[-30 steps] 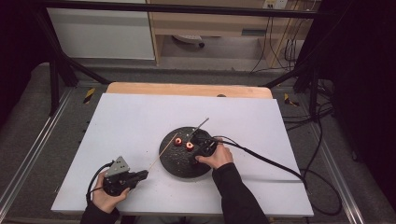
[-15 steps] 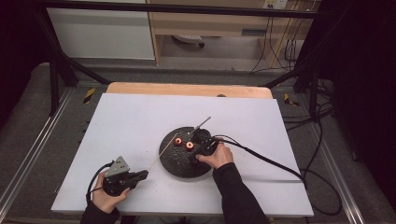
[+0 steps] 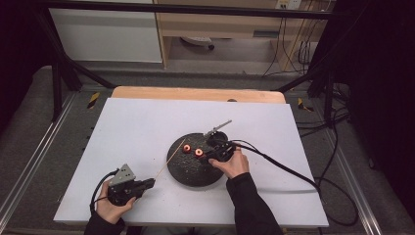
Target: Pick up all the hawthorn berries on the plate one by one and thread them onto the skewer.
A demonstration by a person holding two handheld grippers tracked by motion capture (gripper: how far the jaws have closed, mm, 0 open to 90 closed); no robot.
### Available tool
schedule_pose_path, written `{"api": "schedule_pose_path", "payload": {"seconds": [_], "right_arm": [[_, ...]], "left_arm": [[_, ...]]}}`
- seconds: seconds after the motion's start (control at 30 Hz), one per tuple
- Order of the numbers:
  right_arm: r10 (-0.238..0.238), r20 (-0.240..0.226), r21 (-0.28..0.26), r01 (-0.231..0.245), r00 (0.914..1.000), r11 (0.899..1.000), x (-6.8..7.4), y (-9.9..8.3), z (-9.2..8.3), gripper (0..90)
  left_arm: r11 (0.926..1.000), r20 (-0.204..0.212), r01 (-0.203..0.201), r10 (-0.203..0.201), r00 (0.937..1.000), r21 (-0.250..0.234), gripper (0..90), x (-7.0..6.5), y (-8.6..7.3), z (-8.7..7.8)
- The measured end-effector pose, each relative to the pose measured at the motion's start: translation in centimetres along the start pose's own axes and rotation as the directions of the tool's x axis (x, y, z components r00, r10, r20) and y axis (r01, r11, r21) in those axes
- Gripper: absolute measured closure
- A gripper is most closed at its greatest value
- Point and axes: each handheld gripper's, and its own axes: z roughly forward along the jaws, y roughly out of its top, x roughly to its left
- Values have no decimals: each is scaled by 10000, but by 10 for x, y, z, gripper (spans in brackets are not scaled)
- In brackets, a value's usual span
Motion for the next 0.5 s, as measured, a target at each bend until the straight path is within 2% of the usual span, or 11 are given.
{"api": "schedule_pose_path", "payload": {"seconds": [0.17, 0.27, 0.37, 0.4, 0.43, 0.5], "right_arm": [[152, -26, -732, -153, 9999, 9972, -3, -6, -6, 623], [313, -140, -1232, -328, 9994, 9918, -4, -10, -9, 624], [469, -188, -1756, -494, 9987, 9832, -5, -15, -10, 624], [572, -256, -2108, -613, 9980, 9756, -6, -18, -11, 625], [572, -256, -2108, -613, 9980, 9756, -6, -18, -11, 625], [722, -340, -2468, -784, 9968, 9659, -6, -22, -11, 625]], "left_arm": [[10000, -1, 15, -15, 10000, -8, 883, 0, 0, 0], [10000, -9, 21, -21, 10000, -20, 883, 0, 0, 0], [10000, -17, 39, -39, 10000, -37, 883, 0, 0, 0], [10000, -21, 55, -56, 10000, -52, 883, 0, 0, 0], [10000, -22, 63, -63, 10000, -60, 883, 0, 0, 0], [9999, -29, 72, -72, 10000, -91, 883, -1, 0, -1]]}}
